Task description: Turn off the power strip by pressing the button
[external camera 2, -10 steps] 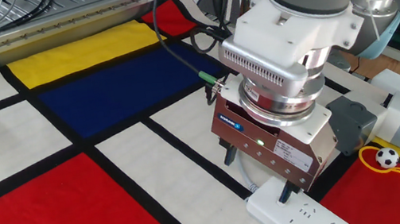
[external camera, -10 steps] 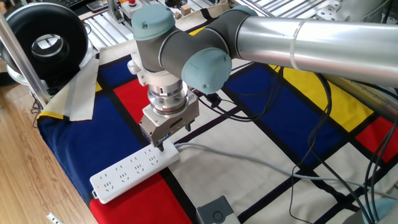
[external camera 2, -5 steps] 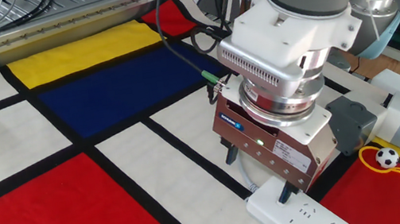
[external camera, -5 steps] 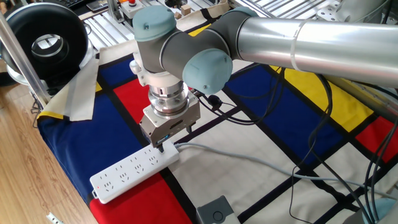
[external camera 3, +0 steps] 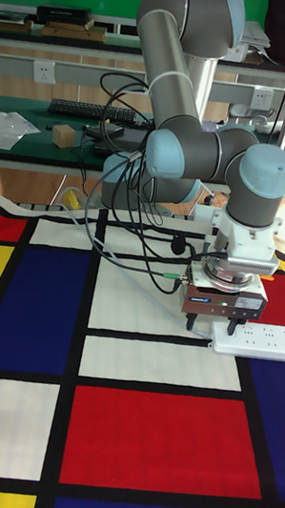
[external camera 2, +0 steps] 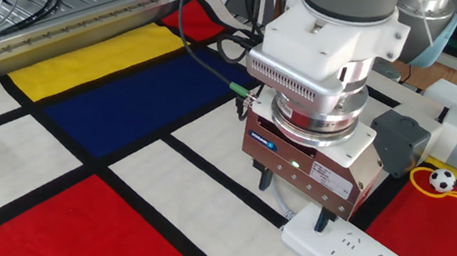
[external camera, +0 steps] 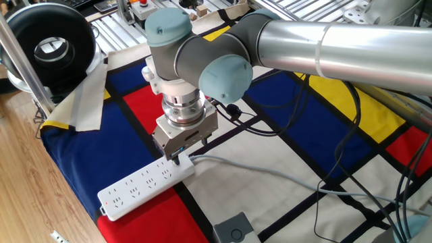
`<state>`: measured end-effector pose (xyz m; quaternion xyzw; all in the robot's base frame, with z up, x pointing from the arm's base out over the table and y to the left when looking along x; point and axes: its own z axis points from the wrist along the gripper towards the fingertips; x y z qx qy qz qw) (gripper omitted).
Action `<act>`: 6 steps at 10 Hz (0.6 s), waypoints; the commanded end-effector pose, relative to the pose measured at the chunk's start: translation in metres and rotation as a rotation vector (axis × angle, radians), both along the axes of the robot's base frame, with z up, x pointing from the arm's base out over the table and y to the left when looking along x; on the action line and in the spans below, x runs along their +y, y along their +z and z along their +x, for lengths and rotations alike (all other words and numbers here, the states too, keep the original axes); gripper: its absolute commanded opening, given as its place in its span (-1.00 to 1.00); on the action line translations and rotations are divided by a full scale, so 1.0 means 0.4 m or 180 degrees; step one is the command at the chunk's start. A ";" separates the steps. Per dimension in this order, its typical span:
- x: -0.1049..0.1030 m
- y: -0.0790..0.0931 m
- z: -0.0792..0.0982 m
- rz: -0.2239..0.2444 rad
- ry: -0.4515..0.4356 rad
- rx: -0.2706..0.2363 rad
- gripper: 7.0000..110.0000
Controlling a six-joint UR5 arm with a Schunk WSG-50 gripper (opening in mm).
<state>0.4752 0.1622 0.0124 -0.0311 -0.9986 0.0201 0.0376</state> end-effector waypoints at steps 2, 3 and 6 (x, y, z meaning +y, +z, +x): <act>0.010 0.001 0.000 0.0050 -0.0017 0.0009 0.15; 0.010 0.001 0.000 0.0050 -0.0012 0.0010 0.15; 0.011 0.001 -0.001 0.0057 0.0012 0.0015 0.15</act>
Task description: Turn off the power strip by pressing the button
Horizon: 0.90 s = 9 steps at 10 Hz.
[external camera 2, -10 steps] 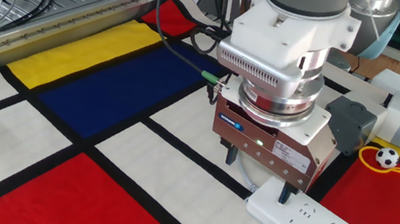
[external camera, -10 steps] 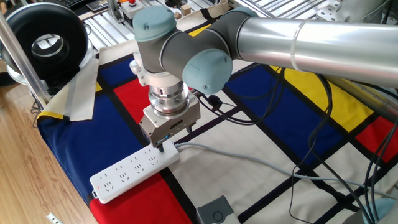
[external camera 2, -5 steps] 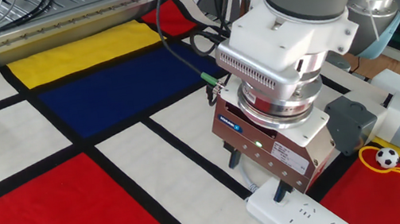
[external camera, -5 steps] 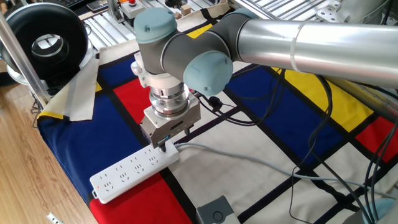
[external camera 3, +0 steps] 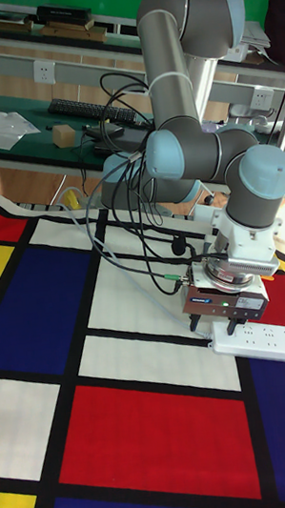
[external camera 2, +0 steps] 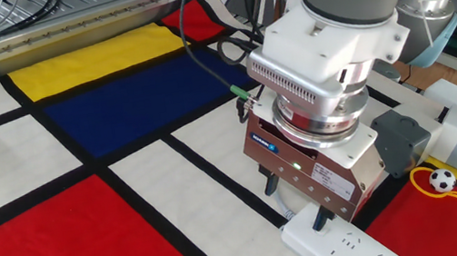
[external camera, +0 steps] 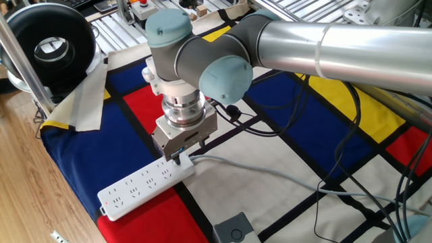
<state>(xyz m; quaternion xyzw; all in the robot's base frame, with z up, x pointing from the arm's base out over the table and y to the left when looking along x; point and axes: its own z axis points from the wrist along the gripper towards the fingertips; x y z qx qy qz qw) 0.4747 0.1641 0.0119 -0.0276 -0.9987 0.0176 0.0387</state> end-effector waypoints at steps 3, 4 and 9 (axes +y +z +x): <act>0.013 0.004 0.002 0.0055 -0.0004 0.0014 0.15; 0.021 0.006 0.004 0.0065 -0.0004 0.0014 0.15; 0.036 0.007 0.003 0.0077 0.0025 0.0020 0.57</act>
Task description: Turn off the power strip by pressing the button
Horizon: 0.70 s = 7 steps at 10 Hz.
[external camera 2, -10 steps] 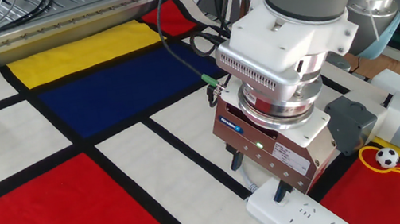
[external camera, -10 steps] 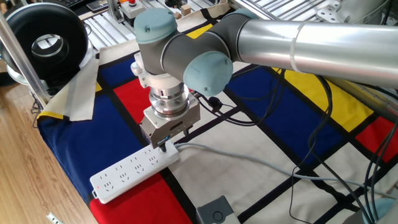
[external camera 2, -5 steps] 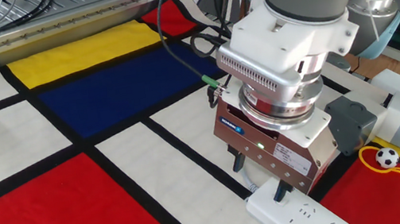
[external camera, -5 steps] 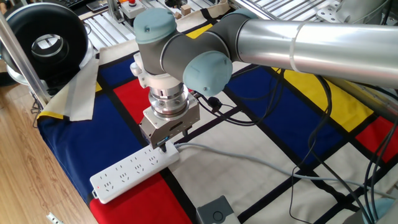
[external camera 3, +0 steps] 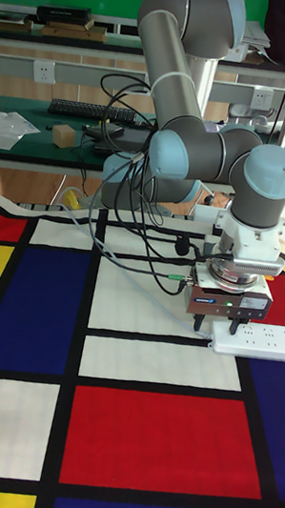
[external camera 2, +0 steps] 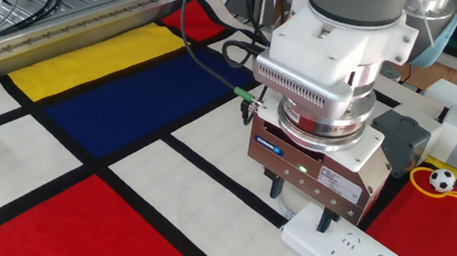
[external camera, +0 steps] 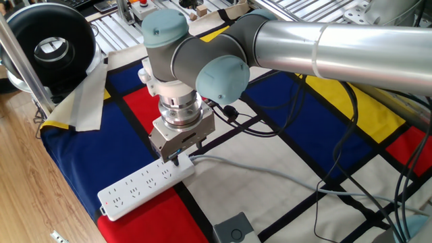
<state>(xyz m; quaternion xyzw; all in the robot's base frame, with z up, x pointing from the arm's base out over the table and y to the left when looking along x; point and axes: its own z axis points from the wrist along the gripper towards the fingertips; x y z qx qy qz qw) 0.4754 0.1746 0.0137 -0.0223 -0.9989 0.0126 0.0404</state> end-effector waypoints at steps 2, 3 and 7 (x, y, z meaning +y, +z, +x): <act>0.002 0.000 0.001 0.0040 0.0017 0.0015 0.57; -0.008 0.002 0.000 0.0047 0.0036 0.0016 0.57; -0.011 0.011 -0.001 0.0056 0.0031 0.0011 0.57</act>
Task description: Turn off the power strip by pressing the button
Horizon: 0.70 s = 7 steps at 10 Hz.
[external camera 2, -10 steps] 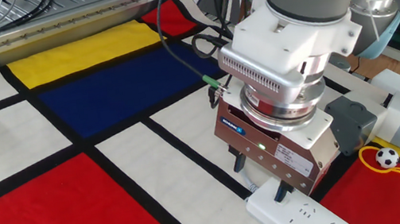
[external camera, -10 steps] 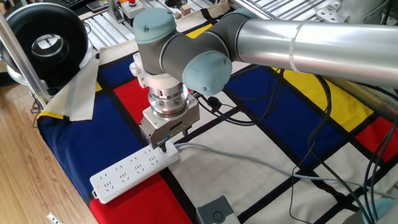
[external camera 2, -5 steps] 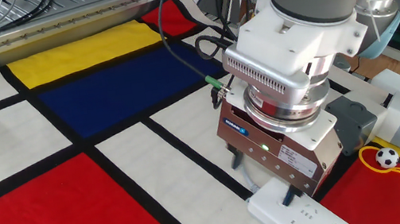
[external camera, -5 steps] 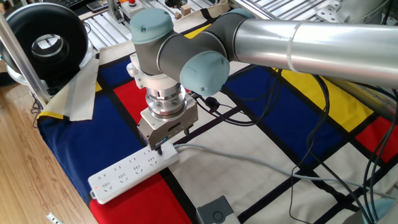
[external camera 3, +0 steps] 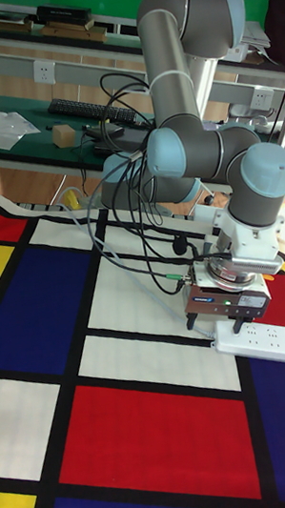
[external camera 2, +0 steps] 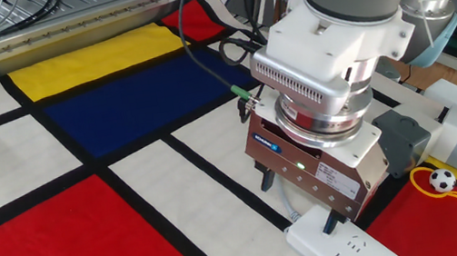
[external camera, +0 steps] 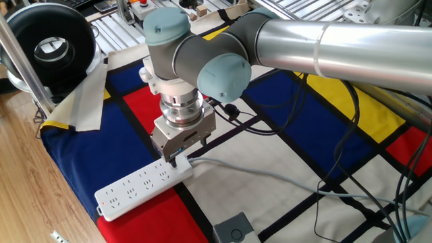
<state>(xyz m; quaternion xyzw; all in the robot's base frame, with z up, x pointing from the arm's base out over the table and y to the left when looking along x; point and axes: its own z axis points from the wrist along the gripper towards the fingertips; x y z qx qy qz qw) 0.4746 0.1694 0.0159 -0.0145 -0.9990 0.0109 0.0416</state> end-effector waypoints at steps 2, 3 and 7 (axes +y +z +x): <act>0.002 0.001 0.002 0.0043 -0.0017 0.0003 0.57; 0.002 0.000 0.002 0.0043 -0.0017 0.0003 0.57; 0.006 -0.005 -0.001 0.0053 -0.0013 0.0028 0.57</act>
